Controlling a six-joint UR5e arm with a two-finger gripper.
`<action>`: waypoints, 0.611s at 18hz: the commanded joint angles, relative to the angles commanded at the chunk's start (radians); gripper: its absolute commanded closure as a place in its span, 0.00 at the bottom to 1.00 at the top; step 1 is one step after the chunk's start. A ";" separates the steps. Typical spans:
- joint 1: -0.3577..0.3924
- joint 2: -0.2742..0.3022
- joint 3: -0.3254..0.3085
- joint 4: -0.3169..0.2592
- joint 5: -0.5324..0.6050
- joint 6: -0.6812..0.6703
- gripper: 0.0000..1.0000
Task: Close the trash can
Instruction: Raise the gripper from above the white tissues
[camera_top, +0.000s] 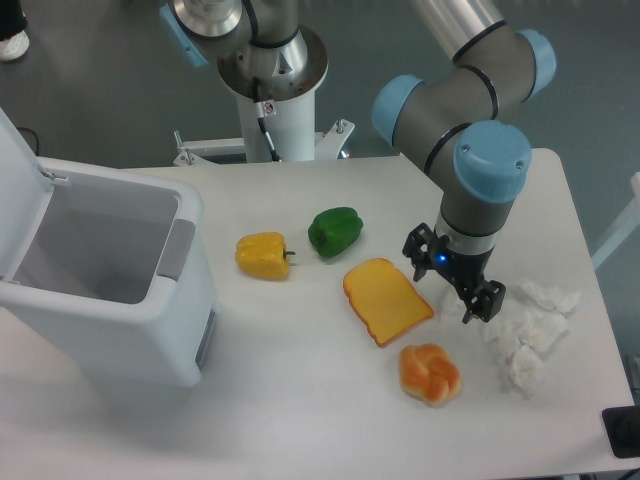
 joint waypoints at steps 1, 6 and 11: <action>0.000 0.000 0.000 0.000 0.000 0.000 0.00; -0.003 0.009 -0.002 -0.002 -0.003 -0.002 0.00; 0.000 0.026 -0.041 0.005 -0.032 -0.012 0.00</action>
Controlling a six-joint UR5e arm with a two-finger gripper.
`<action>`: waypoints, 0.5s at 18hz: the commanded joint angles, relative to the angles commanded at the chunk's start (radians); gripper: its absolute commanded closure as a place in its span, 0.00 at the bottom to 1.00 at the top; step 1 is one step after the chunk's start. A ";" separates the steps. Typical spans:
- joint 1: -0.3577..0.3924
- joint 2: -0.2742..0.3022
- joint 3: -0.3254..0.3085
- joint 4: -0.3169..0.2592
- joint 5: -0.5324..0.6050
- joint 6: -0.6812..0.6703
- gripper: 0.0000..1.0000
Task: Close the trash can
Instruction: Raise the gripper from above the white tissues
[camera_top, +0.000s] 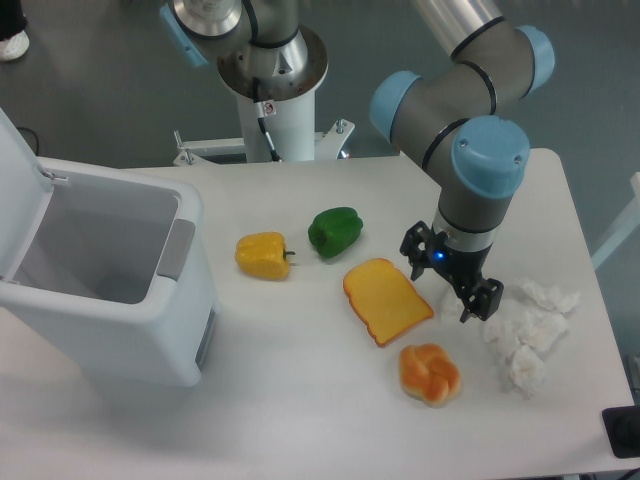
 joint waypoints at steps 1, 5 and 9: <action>0.000 0.015 -0.011 0.003 0.003 -0.002 0.00; 0.002 0.061 -0.048 0.002 0.005 -0.079 0.00; 0.000 0.104 -0.078 0.006 -0.024 -0.124 0.00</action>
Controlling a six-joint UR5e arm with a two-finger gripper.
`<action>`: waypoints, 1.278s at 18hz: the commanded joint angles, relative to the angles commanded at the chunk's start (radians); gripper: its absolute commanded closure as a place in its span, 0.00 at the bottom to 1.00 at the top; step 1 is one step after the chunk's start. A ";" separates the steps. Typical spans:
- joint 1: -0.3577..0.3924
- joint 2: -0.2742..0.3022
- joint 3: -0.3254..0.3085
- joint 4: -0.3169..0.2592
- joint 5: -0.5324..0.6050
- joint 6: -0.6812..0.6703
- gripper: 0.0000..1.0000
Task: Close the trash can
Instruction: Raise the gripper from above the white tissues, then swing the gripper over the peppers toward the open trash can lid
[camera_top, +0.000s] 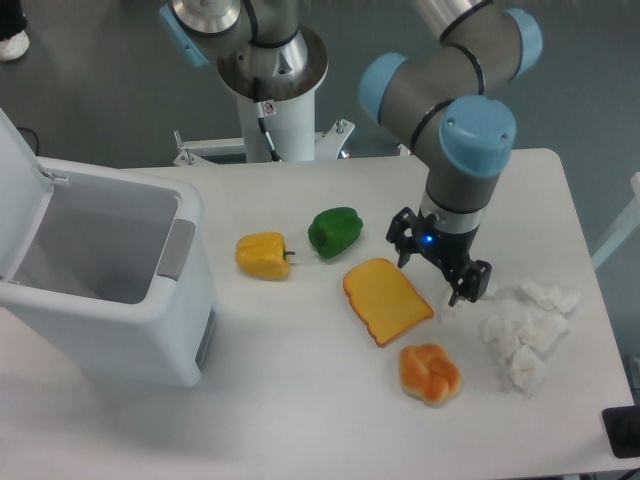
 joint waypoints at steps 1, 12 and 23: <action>-0.002 0.024 -0.018 0.002 -0.008 -0.017 0.00; -0.055 0.293 -0.051 -0.196 -0.144 -0.328 0.00; -0.207 0.492 -0.114 -0.255 -0.178 -0.511 0.00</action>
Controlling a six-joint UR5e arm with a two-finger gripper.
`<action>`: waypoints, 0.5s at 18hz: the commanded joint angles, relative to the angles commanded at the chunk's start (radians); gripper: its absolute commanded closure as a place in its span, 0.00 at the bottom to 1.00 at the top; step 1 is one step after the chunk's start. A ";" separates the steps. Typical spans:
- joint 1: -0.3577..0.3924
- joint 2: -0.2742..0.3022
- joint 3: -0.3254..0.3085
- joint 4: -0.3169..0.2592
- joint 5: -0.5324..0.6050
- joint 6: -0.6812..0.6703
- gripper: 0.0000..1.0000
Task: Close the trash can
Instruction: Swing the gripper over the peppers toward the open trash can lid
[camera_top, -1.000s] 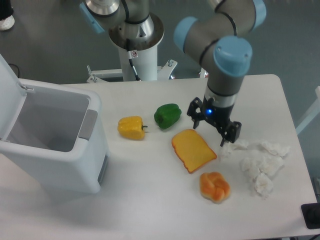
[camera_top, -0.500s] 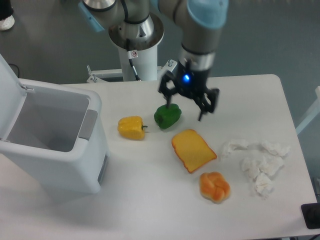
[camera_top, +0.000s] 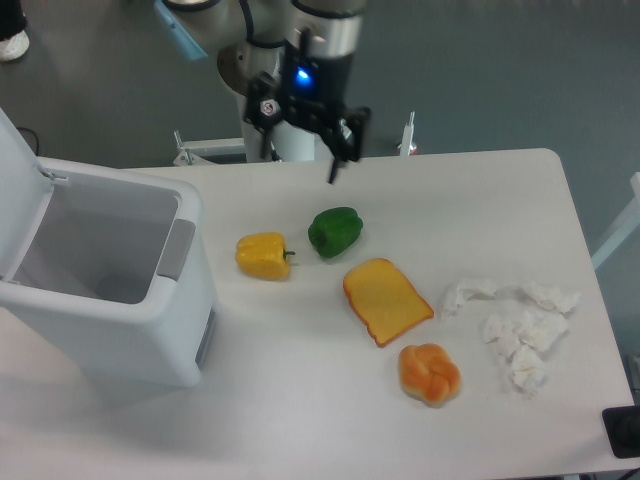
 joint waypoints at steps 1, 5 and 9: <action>-0.014 0.015 -0.002 -0.006 -0.002 -0.023 0.00; -0.092 0.046 -0.003 -0.003 -0.021 -0.146 0.00; -0.178 0.058 -0.002 0.006 -0.040 -0.248 0.00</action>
